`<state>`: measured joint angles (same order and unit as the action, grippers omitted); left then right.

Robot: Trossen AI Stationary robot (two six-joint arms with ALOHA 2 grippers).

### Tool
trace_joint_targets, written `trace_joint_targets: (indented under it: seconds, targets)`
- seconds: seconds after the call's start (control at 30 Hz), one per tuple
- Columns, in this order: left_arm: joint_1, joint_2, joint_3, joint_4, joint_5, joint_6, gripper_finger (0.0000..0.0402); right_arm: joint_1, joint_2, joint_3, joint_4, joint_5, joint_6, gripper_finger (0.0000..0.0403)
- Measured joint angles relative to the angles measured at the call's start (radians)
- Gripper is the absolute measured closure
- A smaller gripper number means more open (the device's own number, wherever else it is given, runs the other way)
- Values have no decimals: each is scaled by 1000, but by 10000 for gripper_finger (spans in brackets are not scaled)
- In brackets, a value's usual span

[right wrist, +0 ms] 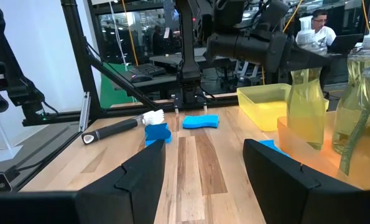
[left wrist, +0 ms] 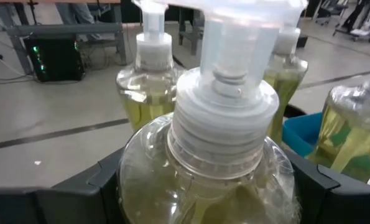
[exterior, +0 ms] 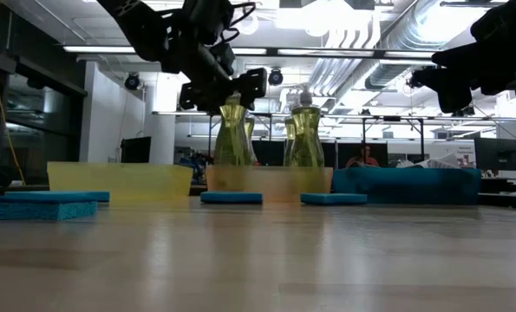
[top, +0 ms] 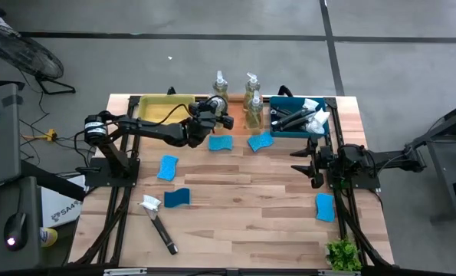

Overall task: Pick & Place Kitchen Sink Supplies
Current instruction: Put the transparent soap dispenser into the orange bin

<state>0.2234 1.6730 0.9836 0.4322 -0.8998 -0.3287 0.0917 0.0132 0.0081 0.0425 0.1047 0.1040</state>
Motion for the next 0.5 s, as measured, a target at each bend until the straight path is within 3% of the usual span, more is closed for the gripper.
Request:
trace_joint_targets:
  seconds: [0.5]
  targets:
    - [0,0,0,-32,36,7,126,0,0,0,0,0,0,192]
